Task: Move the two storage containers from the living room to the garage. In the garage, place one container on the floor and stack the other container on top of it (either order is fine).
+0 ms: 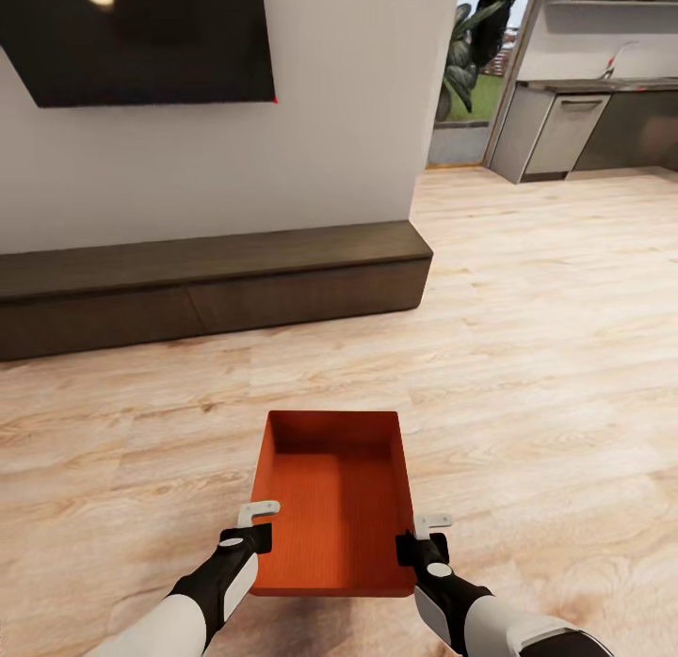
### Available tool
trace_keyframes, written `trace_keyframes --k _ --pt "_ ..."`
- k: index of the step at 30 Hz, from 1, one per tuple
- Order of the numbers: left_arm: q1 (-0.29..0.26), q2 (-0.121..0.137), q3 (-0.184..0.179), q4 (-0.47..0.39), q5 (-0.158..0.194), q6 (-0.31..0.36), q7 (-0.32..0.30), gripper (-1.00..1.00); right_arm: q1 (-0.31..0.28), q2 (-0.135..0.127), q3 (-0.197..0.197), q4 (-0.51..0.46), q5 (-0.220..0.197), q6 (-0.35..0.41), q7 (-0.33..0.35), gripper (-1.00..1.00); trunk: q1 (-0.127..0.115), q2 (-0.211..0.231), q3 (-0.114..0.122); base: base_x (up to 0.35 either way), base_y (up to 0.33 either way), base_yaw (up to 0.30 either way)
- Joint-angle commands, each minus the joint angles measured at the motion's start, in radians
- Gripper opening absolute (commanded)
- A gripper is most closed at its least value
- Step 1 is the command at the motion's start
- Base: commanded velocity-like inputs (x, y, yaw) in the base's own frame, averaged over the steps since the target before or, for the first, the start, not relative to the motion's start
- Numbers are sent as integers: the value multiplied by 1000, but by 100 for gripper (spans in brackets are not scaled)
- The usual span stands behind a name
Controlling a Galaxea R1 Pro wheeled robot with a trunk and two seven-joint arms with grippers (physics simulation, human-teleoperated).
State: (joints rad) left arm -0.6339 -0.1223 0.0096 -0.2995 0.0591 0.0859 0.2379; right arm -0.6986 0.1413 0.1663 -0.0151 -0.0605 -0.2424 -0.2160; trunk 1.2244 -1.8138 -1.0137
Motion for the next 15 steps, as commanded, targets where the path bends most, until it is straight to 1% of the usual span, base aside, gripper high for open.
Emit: trace_keyframes --k 1,15 --pt "0 0 -2 -1 10 6 6 -100 -1 1 -7 0 -2 -3 -1 -100 -4 7 3 0 0 0" --pt "0 0 -2 -1 10 5 5 -100 -1 0 -7 0 -1 -3 -2 -100 -58 105 46 0 0 0"
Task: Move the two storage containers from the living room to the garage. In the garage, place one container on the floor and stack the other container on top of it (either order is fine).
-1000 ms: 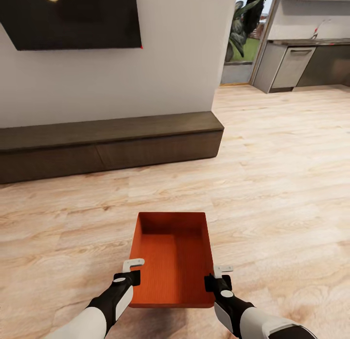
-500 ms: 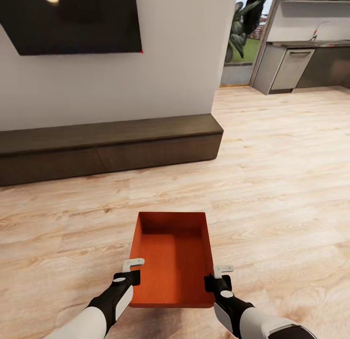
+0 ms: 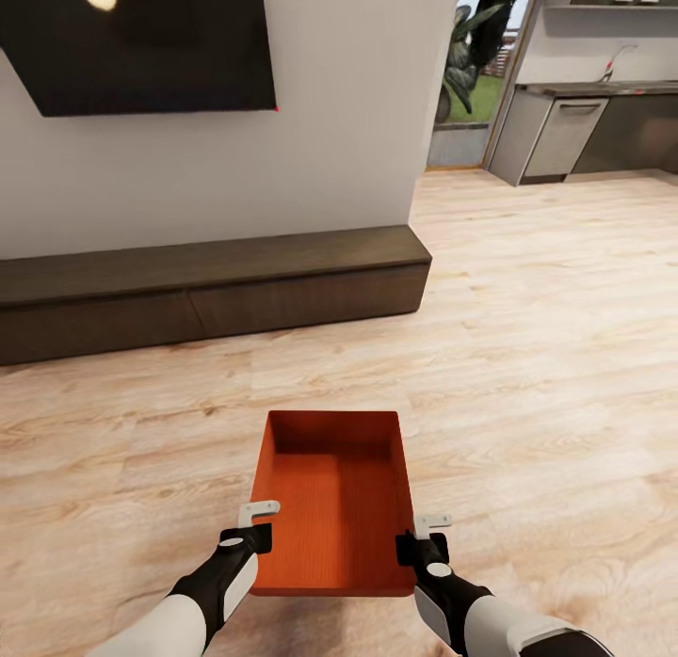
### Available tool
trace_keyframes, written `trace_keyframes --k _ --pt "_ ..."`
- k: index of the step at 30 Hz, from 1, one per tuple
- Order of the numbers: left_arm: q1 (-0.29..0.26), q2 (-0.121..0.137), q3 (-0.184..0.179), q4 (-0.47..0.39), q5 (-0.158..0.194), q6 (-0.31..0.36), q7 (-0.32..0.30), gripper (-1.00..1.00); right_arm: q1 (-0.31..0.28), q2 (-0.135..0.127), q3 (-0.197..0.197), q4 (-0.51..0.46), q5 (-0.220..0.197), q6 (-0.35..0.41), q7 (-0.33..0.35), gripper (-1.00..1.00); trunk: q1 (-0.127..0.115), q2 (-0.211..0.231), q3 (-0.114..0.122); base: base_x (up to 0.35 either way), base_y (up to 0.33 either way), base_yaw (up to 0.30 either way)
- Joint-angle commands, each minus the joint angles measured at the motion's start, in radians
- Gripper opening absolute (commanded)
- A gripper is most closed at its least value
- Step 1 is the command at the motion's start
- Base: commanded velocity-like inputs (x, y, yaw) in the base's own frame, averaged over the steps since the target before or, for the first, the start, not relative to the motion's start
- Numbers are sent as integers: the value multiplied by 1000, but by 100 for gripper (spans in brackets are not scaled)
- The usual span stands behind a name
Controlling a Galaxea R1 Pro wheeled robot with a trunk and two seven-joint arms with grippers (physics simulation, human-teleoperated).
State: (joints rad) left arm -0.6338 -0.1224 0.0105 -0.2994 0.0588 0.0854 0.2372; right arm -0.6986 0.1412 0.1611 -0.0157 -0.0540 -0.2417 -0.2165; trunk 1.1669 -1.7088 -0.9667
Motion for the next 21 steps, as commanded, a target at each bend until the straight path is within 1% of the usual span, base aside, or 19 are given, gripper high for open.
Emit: trace_keyframes --k 1,8,21 --pt "0 0 -3 -1 10 5 6 -100 -1 0 -2 0 -7 -4 -2 -100 -4 7 3 0 0 0" --pt "0 0 -3 -2 10 5 4 -100 -1 1 -2 0 -7 -6 -2 -100 -31 56 25 0 0 0" --pt "0 0 -3 -3 10 5 4 -100 -1 1 -2 0 -7 -10 -3 -100 -81 147 85 0 0 0"
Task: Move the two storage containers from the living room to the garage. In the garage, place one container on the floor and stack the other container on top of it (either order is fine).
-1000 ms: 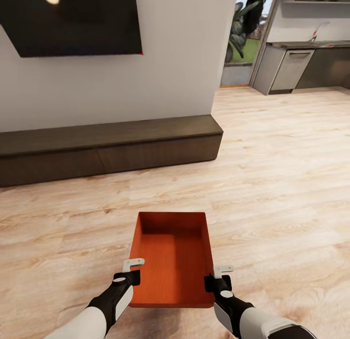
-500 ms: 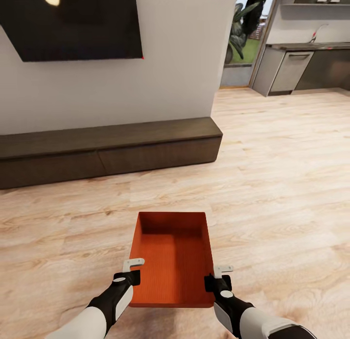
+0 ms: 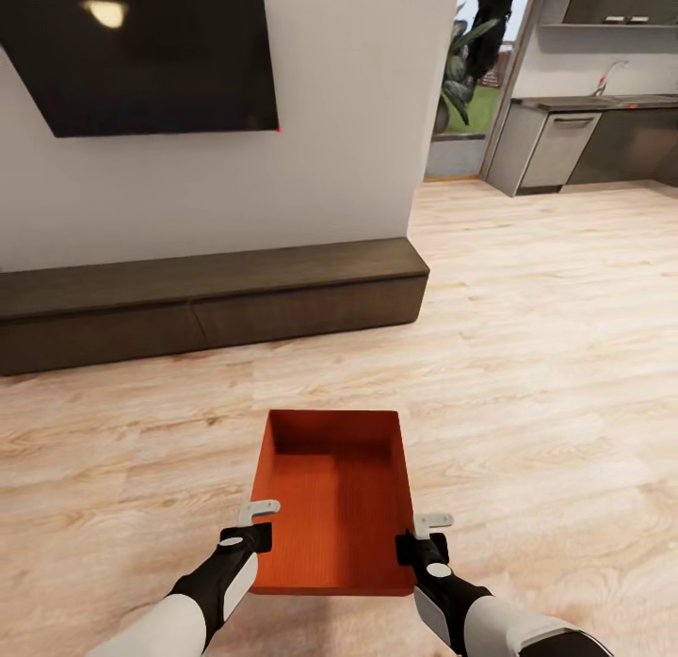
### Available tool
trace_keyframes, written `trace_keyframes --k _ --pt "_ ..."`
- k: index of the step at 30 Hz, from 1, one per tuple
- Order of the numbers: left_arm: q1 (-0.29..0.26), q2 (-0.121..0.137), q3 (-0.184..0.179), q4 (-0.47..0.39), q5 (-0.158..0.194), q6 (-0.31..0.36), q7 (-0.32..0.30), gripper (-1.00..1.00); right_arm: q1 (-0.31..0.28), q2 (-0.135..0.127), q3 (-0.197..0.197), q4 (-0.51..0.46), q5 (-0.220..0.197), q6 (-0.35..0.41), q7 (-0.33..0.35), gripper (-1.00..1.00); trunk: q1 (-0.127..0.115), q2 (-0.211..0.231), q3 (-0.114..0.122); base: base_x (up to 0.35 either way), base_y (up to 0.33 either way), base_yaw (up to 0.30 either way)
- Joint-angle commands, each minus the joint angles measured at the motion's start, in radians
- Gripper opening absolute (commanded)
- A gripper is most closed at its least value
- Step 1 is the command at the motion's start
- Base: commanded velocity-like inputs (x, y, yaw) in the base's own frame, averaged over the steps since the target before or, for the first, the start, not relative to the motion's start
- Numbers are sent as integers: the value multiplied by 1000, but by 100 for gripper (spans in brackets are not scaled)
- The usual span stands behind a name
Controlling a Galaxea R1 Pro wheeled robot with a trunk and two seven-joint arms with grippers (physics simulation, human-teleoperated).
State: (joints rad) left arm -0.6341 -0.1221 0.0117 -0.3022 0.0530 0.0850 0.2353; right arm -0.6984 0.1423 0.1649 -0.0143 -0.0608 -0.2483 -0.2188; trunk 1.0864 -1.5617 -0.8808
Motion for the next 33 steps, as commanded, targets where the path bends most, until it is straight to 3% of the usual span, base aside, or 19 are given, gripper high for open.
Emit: trace_keyframes --k 1,11,33 --pt "1 -1 -4 0 16 5 6 -100 -1 0 -6 -1 -1 -3 -1 -100 -4 7 4 0 0 0" --pt "1 -1 -4 0 16 5 6 -100 -1 -1 -6 -1 -1 -3 -1 -100 -42 77 52 0 0 0" --pt "1 -2 -4 0 14 5 5 -100 -1 -1 -7 -1 -1 -2 -1 -100 -42 77 87 0 0 0"
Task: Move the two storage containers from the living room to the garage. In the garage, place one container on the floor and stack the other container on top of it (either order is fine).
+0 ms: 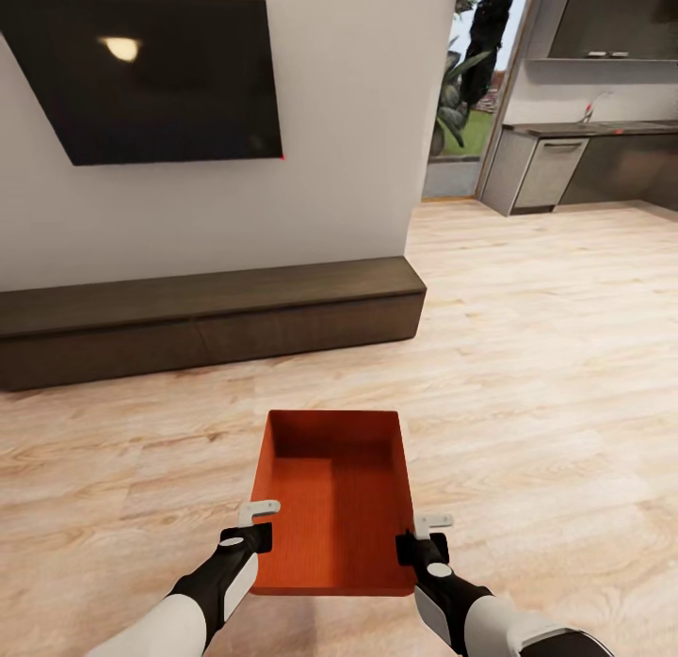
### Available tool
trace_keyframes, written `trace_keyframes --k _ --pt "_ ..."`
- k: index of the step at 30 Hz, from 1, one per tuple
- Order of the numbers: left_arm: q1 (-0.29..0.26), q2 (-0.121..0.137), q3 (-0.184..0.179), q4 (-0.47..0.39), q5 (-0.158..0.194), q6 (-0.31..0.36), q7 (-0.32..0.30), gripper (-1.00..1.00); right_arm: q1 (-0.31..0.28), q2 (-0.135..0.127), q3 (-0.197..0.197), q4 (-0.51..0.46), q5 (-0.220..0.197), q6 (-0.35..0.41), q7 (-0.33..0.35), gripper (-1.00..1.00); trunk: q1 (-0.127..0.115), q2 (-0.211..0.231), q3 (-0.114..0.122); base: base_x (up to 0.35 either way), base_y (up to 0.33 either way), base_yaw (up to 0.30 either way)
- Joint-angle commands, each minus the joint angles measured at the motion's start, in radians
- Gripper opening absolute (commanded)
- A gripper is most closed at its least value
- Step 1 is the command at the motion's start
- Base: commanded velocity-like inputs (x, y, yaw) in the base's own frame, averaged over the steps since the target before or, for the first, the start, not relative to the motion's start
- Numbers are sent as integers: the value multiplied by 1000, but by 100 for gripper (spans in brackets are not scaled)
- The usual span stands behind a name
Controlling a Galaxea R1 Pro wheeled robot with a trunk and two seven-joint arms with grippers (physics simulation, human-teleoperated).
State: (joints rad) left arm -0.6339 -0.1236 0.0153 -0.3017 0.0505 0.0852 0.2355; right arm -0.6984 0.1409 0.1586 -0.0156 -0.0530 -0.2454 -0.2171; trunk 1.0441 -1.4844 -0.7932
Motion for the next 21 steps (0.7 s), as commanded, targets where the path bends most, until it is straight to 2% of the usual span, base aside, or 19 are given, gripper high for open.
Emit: trace_keyframes --k 1,21 --pt "0 -1 -8 0 16 5 4 -100 -1 0 0 0 -8 -5 -2 -100 0 0 1 0 0 0" --pt "0 1 -6 16 21 10 2 -100 -1 -1 -1 0 -9 -5 -2 -100 0 0 33 0 0 0"
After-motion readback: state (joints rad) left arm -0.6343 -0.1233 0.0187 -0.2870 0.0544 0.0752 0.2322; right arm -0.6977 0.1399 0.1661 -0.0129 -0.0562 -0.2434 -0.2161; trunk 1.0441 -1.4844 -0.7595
